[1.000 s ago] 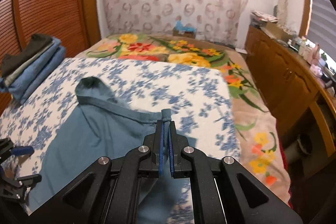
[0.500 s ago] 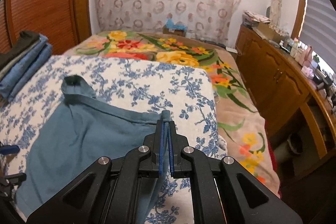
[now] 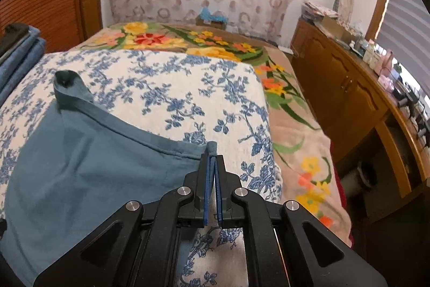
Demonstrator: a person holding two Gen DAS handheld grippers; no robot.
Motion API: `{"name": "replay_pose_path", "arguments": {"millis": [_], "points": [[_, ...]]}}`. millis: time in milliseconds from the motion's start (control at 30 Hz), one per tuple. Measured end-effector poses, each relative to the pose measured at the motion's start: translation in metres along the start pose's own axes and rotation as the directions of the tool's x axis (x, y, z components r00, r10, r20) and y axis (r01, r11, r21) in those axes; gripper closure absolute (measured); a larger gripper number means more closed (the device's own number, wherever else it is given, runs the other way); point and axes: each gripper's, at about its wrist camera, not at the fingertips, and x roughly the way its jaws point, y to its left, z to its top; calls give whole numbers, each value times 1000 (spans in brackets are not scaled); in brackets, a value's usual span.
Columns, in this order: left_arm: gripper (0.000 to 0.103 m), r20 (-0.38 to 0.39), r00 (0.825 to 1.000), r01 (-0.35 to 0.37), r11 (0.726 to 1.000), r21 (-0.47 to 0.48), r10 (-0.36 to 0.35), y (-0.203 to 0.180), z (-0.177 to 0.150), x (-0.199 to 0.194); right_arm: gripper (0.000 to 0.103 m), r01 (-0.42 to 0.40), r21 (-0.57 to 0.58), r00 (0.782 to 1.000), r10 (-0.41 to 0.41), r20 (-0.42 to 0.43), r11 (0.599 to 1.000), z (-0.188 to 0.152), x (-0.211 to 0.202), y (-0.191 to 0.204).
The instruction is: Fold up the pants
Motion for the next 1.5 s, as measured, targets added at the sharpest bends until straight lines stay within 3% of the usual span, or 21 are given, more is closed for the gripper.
{"name": "replay_pose_path", "arguments": {"millis": [233, 367, 433, 567, 767, 967, 1100, 1400, 1500], "points": [[41, 4, 1000, 7, 1000, -9, -7, 0, 0, 0, 101, -29, 21, 1000, 29, 4, 999, -5, -3, 1], [41, 6, 1000, 4, 1000, -6, -4, -1, 0, -1, 87, -38, 4, 999, 38, 21, 999, -13, -24, 2], [41, 9, 1000, 4, 1000, -6, -4, 0, -1, -1, 74, -59, -5, 998, 59, 31, 998, -24, -40, 4], [41, 9, 1000, 2, 1000, -5, -2, 1, -1, 0, 69, -97, -10, 994, 97, 56, 995, -48, -69, 7], [41, 9, 1000, -3, 1000, 1, 3, 1, -1, -1, 69, -228, 53, 973, 225, 47, 972, -93, -104, 12], [41, -9, 1000, 11, 1000, -18, -11, 1, -6, -7, 69, -237, 71, 971, 234, 47, 969, -125, -127, 21], [41, -11, 1000, 15, 1000, -18, -15, 0, -14, -14, 69, -197, 62, 980, 194, 51, 978, -140, -136, 27], [42, 27, 999, 41, 999, 2, -41, -11, -22, -37, 69, -243, 112, 969, 237, 66, 963, -159, -147, 29], [48, 43, 997, 63, 998, 20, -63, -18, -22, -43, 69, -258, 125, 966, 251, 70, 958, -162, -148, 30]]}}
